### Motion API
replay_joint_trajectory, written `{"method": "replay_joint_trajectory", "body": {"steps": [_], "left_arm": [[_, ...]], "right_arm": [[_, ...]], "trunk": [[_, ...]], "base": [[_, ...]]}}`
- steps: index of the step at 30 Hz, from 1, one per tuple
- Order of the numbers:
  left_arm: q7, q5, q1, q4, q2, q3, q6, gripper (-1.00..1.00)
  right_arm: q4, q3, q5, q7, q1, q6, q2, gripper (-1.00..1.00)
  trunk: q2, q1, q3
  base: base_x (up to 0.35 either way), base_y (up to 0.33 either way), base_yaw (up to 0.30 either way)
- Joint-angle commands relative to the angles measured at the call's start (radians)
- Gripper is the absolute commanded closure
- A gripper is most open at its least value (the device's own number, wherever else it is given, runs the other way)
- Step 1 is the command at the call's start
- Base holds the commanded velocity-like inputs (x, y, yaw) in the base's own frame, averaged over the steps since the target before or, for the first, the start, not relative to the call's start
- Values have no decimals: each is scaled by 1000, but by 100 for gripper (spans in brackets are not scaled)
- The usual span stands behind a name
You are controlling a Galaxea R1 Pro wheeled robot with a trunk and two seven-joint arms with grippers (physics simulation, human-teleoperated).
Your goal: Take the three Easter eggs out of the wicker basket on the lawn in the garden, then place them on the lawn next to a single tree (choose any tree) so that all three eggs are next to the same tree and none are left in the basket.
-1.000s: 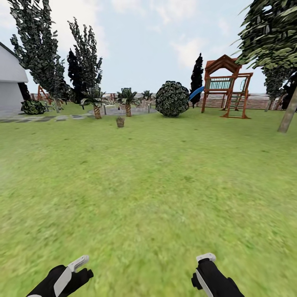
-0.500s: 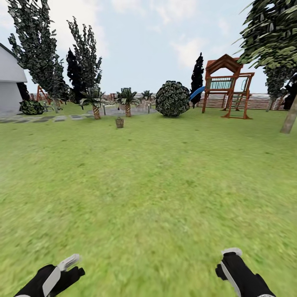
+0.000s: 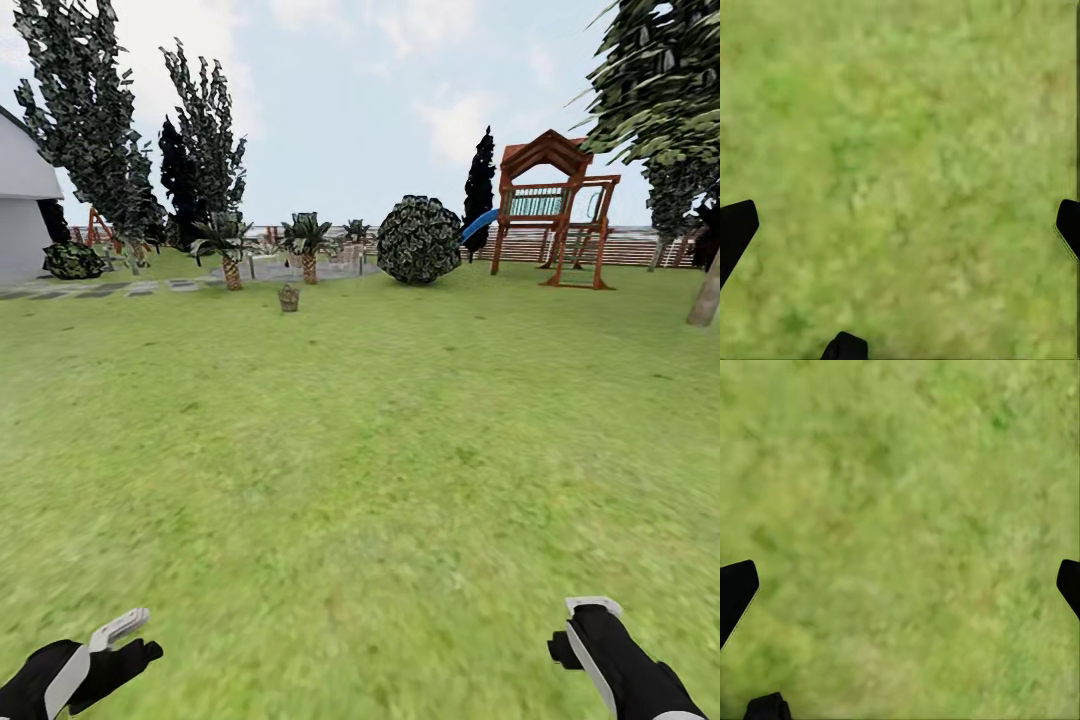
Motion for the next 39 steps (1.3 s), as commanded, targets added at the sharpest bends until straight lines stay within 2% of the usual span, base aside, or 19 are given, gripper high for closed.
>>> {"method": "replay_joint_trajectory", "body": {"steps": [1,39], "left_arm": [[-3,-1,0,-1,-1,7,7,-100],[-1,0,0,0,-11,3,6,-100]], "right_arm": [[-1,0,-2,-4,0,4,0,-100],[-12,1,-3,-4,0,5,1,-100]], "trunk": [[-1,1,-1],[-1,1,-1]], "base": [[325,0,0],[325,0,0]]}}
